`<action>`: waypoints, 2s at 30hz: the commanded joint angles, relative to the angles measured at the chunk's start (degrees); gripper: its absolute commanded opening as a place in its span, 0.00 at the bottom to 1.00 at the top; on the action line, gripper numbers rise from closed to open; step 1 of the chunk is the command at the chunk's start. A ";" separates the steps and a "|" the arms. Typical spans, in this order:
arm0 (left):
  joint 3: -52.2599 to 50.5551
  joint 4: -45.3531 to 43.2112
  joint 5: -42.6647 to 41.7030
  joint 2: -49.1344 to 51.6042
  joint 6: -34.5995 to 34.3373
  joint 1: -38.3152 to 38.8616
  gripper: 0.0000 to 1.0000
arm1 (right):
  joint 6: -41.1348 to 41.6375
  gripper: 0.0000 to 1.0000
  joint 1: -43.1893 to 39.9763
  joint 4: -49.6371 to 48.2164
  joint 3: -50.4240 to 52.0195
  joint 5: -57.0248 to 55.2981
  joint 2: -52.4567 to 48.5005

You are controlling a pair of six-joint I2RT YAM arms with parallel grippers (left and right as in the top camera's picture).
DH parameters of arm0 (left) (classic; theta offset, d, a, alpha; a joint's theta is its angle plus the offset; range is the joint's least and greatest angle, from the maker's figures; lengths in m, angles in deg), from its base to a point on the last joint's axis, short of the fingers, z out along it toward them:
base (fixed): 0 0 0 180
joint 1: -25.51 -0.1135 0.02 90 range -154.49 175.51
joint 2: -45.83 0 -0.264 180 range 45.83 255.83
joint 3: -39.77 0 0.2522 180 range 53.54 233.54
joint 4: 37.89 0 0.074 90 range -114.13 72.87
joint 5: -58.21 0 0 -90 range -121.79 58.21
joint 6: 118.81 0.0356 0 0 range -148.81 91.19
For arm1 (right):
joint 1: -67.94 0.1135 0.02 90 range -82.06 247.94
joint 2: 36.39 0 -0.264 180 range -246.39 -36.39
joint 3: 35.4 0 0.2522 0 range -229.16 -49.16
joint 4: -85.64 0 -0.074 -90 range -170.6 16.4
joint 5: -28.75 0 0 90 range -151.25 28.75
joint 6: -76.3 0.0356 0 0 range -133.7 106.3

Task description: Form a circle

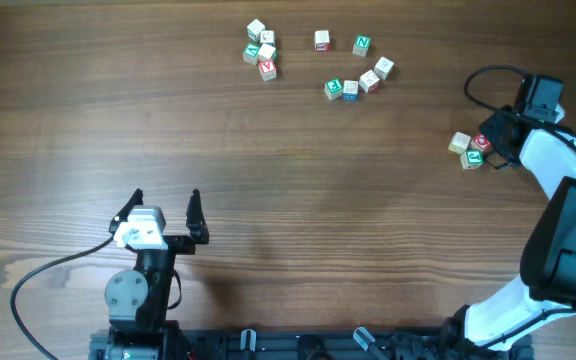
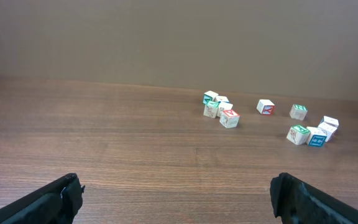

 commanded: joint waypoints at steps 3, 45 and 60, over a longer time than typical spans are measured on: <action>-0.37 0.04 -0.90 -0.48 -0.37 0.26 1.00 | -1.25 0.04 0.13 0.20 -1.20 2.89 -1.73; -0.37 0.04 -0.90 -0.48 -0.37 0.26 1.00 | -5.92 0.04 6.12 4.39 -1.14 4.11 2.86; -0.37 0.04 -0.90 -0.48 -0.37 0.26 1.00 | -4.39 0.04 6.01 7.67 -1.22 -0.72 2.49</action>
